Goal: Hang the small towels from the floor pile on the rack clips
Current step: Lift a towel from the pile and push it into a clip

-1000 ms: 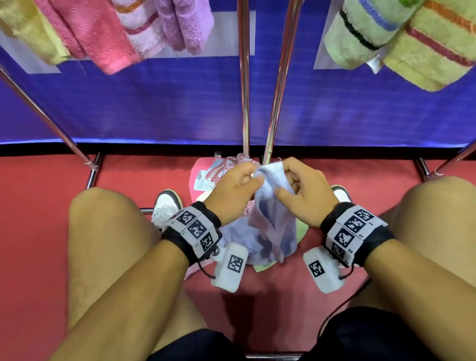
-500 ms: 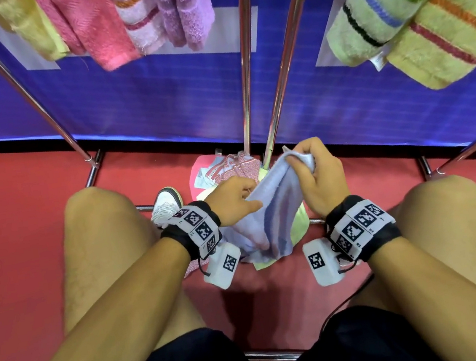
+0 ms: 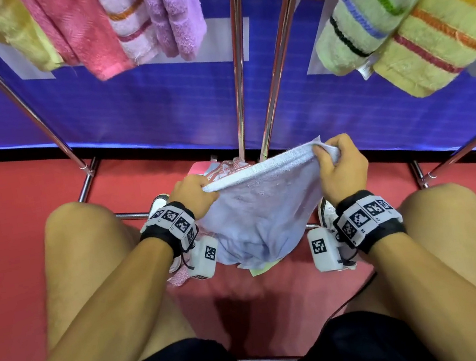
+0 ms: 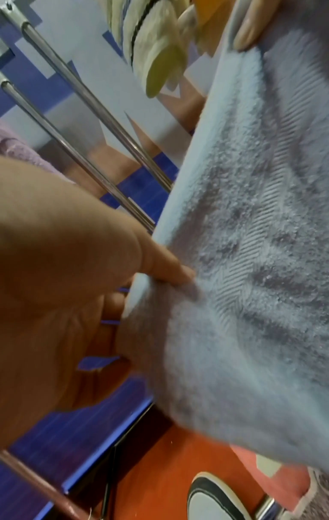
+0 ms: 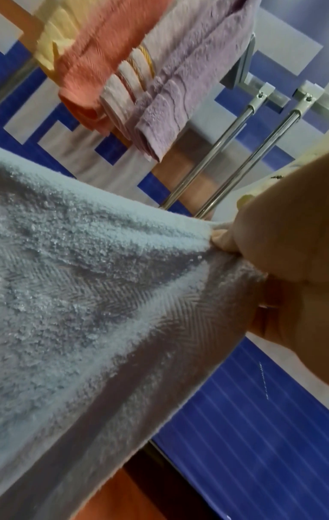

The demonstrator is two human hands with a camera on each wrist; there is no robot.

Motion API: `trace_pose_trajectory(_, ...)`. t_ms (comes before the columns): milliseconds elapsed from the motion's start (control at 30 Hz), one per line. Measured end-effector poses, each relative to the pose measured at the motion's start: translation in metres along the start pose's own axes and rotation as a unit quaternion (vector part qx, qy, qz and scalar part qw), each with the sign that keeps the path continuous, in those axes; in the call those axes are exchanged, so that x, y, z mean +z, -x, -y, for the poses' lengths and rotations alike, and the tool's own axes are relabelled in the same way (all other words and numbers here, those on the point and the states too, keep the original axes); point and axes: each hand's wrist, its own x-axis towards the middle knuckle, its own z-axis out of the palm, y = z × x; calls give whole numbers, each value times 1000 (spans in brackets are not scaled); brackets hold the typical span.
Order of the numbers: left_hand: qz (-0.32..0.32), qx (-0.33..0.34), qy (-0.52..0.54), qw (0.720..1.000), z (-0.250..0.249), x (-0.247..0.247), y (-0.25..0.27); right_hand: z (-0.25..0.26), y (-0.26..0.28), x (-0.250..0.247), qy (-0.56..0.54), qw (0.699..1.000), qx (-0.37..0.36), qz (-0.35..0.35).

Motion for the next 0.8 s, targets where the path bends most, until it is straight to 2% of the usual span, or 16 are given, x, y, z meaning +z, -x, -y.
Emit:
trace_pose_trajectory(167,-70,-77,38,994,8,-13,1,-7,-6,-6,32,998,40,-26)
trace_pose_trajectory(267,-90,-63,120,987,9,-13,-2,-11,-7,-5,70,997,35,12)
trace_pose_trajectory(467,-48,-9,258,965,-3,-1,-5,-7,5,8,69,987,5,143)
trace_pose_trajectory(600,-10,5,349,937,-18,9,4,5,22,22,28,973,-5,230)
trace_pose_trajectory(667,13,37,357,933,-29,13,11,12,29,29,-9,966,-10,257)
trace_pose_trajectory(733,43,77,347,934,-39,17,18,19,34,33,-63,958,13,281)
trace_pose_trajectory(800,67,91,346,931,-44,21,23,25,36,35,-104,947,42,301)
